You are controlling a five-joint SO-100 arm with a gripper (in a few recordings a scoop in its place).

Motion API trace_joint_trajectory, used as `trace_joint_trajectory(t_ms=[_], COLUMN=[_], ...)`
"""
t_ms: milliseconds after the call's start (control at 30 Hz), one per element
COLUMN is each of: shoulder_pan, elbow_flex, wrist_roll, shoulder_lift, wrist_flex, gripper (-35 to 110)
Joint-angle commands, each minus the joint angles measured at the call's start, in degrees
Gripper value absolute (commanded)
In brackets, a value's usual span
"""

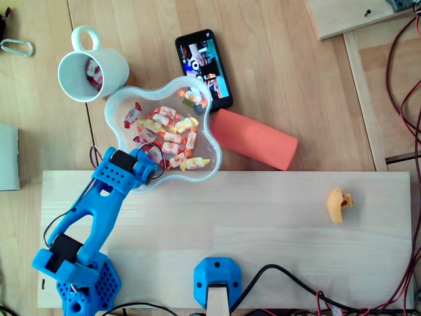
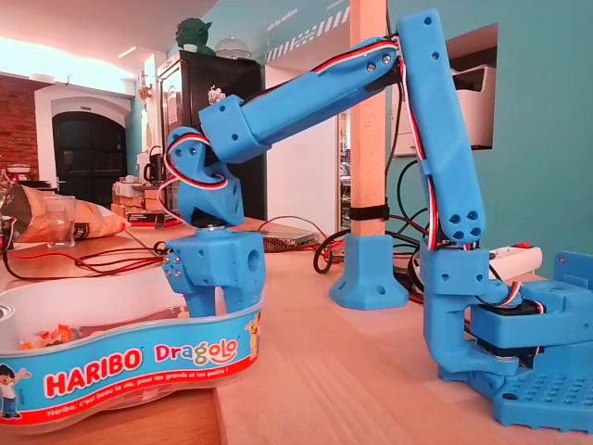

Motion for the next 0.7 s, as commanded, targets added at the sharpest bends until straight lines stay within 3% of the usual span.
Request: trace_joint_trajectory(t_ms=[0,667], shoulder_pan=[1.05,5.89], elbow_flex=[-0.79,-15.47], wrist_roll=[0.26,0.00], shoulder_lift=[1.32,1.41], wrist_flex=[1.41,1.41], gripper=[-1,-1])
